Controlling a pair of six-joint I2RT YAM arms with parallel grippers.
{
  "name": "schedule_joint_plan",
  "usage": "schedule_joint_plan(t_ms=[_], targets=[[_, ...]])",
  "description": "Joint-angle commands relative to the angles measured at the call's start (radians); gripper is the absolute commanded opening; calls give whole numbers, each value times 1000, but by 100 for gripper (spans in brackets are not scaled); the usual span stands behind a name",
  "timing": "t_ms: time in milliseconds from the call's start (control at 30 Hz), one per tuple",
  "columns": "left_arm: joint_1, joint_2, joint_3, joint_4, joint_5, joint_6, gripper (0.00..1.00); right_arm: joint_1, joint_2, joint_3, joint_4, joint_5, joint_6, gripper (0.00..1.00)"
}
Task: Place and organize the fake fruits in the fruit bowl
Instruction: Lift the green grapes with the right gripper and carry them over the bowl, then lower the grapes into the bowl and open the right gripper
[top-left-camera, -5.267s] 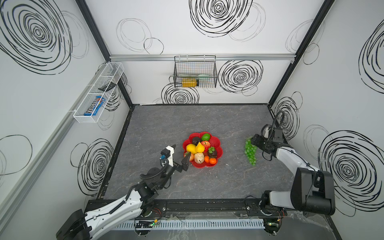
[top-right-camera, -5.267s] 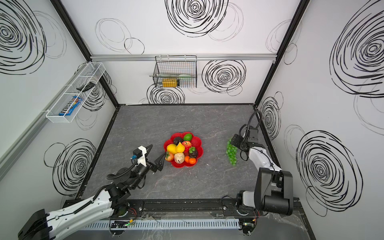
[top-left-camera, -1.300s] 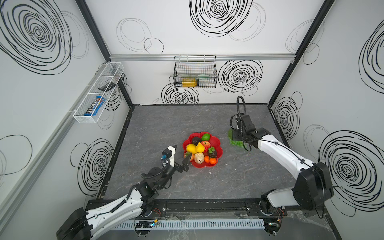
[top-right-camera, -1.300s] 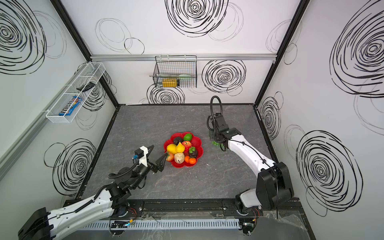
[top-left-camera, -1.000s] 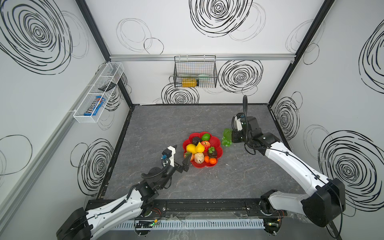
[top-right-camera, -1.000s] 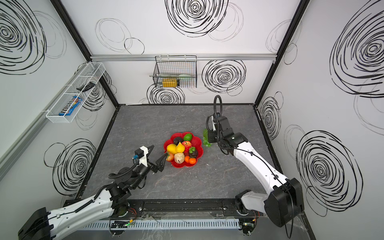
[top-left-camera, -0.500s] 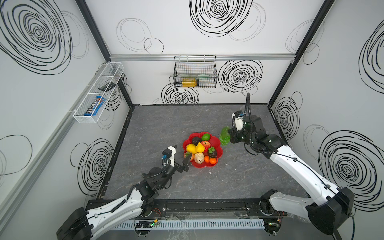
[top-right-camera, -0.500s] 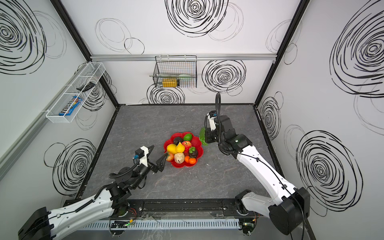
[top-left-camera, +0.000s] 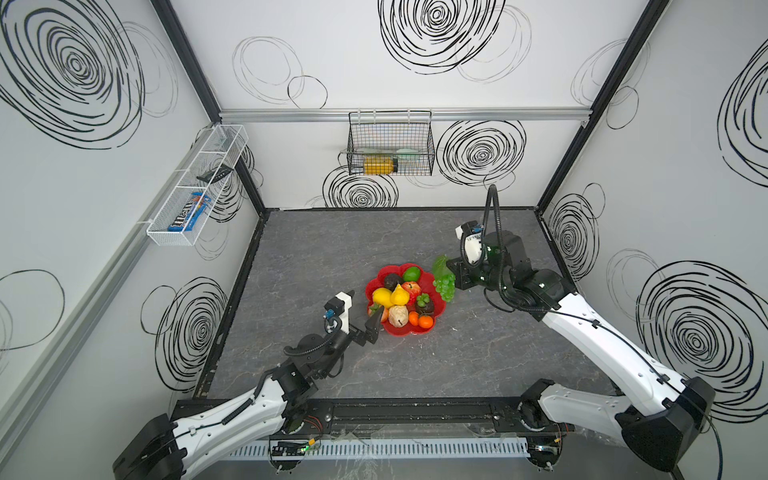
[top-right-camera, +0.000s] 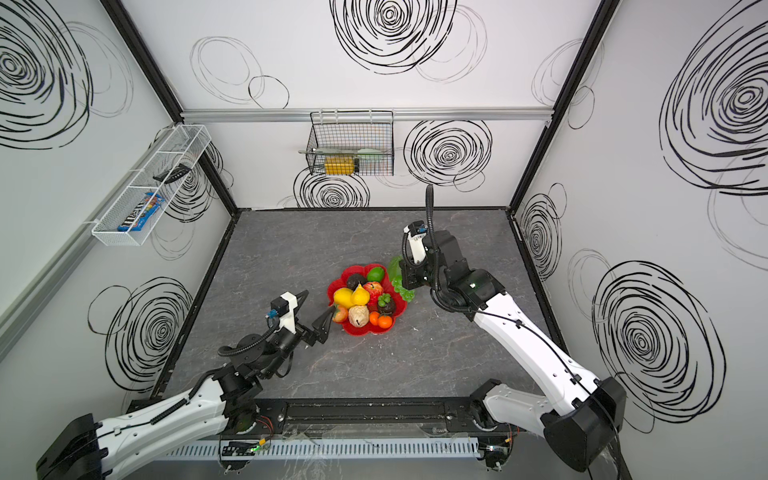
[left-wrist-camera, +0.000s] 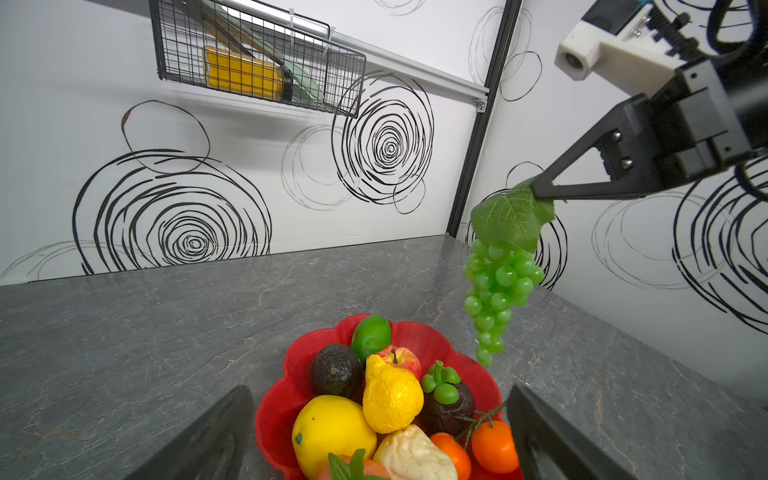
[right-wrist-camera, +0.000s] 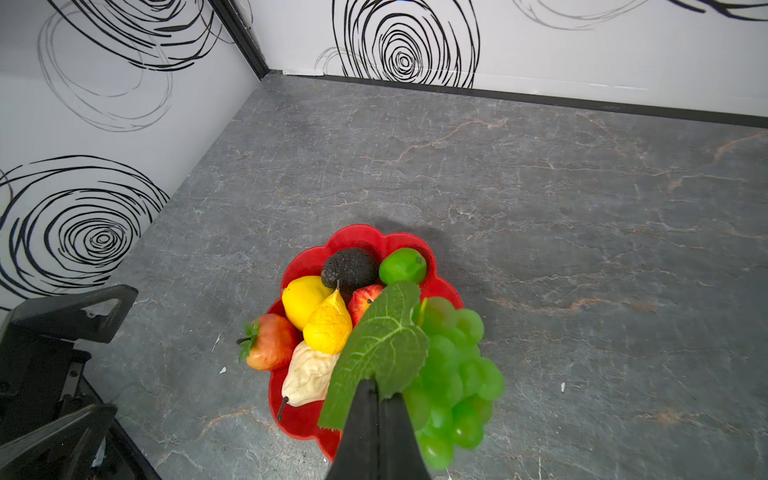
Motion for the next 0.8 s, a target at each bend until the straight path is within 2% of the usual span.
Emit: schedule_joint_plan(t_ms=[0,467,767], targets=[[-4,-1,21,45,-5,13,98,32,-31,-4,4,2,21,0],[-4,0,19,48,-5,12,98,65,-43,-85,14,30,54,0],[-5,14,23,52,1,9,98,56,-6,-119,105,81,30,0]])
